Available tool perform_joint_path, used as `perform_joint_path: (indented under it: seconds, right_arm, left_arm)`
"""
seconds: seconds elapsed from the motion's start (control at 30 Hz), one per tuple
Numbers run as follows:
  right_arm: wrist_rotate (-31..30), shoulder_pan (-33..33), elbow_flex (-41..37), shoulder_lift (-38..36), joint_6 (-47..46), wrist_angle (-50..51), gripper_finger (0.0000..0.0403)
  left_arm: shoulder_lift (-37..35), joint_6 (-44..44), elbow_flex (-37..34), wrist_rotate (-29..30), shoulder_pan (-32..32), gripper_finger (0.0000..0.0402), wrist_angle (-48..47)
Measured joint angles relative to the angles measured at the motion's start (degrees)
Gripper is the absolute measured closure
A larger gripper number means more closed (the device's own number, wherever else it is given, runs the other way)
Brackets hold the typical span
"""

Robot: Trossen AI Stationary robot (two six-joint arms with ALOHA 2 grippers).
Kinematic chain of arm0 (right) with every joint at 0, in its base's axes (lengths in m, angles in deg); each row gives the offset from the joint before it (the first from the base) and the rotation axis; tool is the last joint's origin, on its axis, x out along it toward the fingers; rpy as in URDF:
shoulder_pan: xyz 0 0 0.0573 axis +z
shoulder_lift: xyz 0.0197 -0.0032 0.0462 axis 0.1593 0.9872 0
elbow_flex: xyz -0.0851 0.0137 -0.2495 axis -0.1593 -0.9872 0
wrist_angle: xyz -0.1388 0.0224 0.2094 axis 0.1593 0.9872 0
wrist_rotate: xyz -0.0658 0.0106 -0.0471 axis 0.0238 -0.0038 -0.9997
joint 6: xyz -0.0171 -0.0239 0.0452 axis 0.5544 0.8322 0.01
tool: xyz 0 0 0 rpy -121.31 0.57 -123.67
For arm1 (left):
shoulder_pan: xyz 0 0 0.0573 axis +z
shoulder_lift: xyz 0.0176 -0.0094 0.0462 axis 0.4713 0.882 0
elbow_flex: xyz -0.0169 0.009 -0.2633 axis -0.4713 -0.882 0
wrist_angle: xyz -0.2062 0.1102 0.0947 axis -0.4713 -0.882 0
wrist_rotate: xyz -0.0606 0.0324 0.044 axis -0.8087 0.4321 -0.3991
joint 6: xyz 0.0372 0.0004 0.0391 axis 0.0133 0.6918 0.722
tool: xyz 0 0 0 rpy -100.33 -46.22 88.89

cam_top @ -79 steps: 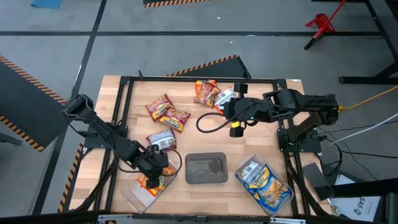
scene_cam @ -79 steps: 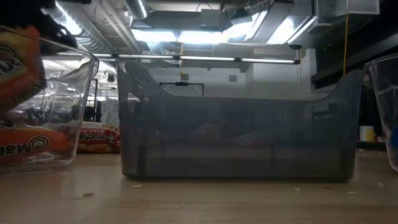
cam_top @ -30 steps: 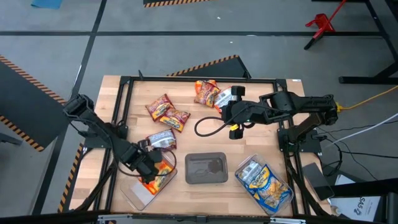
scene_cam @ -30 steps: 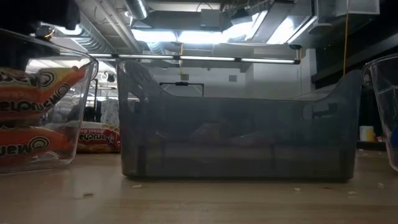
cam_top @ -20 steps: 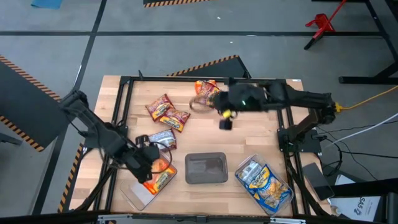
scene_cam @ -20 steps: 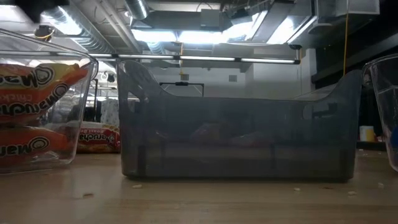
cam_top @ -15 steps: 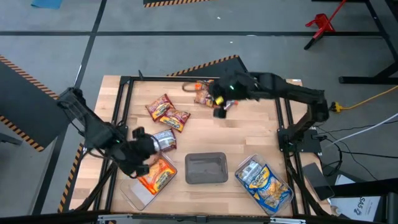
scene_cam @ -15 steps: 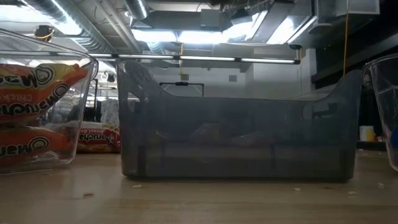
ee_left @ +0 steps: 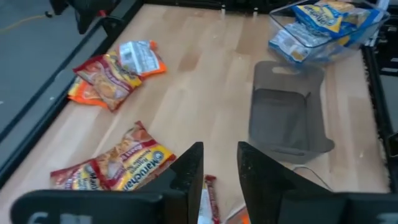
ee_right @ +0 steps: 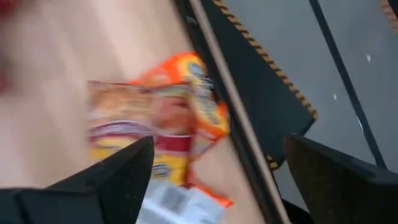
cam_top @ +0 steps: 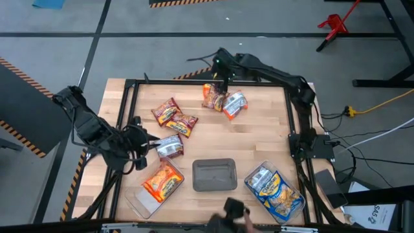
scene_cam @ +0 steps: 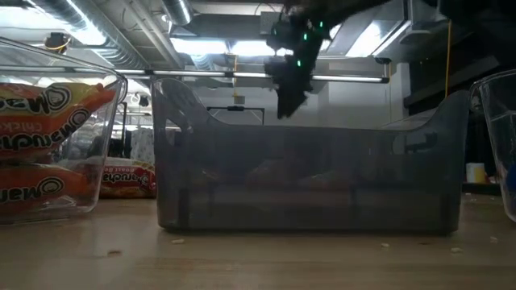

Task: Sort Maruchan noodles
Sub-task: Put the red noodle pack into the black bin

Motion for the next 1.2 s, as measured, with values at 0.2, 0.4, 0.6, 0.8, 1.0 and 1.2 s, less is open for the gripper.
perform_joint_path:
  seconds: [0.2,0.4,0.6,0.8,1.0,1.2]
  right_arm:
    - [7.0,-5.2,0.0,4.7,-1.7,-0.3,0.0057]
    - [9.4,-5.5,0.0,8.4,-2.0,-0.1,0.0056]
    - [11.9,-4.4,0.0,11.1,-3.1,-1.0,0.0056]
    - [12.8,-4.5,0.0,13.2,-4.6,0.2,0.0061]
    - [12.1,-4.0,0.0,13.7,-5.8,1.3,0.0148]
    - [12.5,-3.7,0.0,13.7,-6.7,2.2,0.0314]
  left_arm:
    - [0.1,-0.2,0.0,2.8,0.0,0.0303,-1.5]
    - [0.1,-0.4,0.0,3.7,0.6,0.0303,-3.0]
    - [0.1,-0.4,0.0,3.6,1.2,0.0303,-3.0]
    - [0.1,-0.4,0.0,2.4,1.2,0.0303,-3.0]
    - [0.1,-0.4,0.0,1.9,1.2,0.0303,-3.0]
    - [0.1,-0.4,0.0,1.9,1.2,0.0303,-3.1]
